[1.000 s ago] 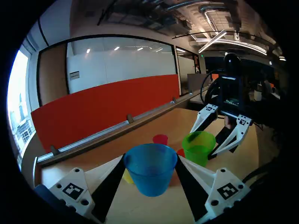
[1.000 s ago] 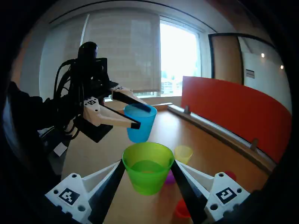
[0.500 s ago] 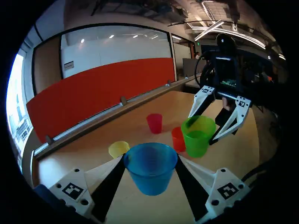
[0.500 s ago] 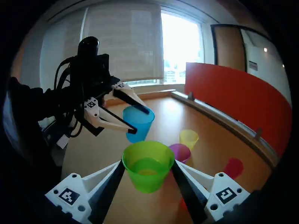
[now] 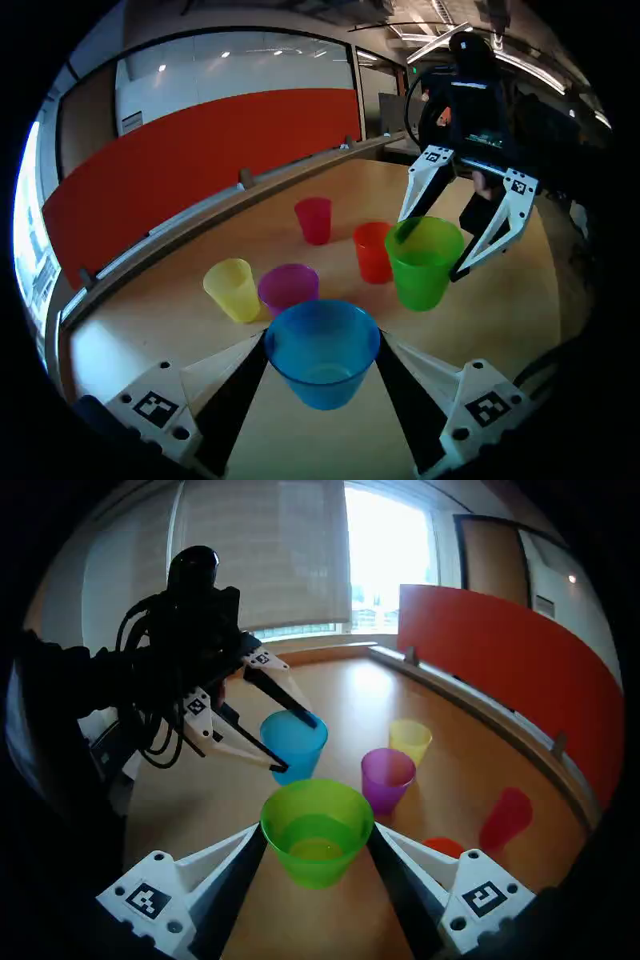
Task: Pour water
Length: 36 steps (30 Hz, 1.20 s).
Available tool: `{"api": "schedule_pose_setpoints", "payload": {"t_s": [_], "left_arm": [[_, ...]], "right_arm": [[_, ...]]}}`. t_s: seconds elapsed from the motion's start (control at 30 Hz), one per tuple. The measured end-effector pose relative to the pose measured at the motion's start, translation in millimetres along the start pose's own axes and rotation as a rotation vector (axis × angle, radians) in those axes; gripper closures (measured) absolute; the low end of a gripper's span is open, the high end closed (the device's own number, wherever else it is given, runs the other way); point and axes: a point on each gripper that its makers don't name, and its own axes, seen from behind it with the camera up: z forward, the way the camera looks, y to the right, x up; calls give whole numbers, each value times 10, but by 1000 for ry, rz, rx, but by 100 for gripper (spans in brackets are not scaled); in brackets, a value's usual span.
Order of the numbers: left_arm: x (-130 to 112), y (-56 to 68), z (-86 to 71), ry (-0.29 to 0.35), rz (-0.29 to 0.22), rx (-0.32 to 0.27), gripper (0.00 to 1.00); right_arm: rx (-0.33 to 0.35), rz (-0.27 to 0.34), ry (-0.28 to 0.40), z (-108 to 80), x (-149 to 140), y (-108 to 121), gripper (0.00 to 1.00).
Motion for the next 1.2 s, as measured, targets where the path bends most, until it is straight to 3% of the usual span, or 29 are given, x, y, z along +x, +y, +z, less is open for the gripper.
{"api": "schedule_pose_setpoints", "payload": {"t_s": [0.47, 1.2], "left_arm": [[-266, 55, 234, -39, -35, -18, 11], [-429, 144, 304, -34, -11, -36, 11]], "right_arm": [[10, 16, -67, 123, -340, 8, 9], [-13, -3, -117, 179, -647, 34, 9]]}}
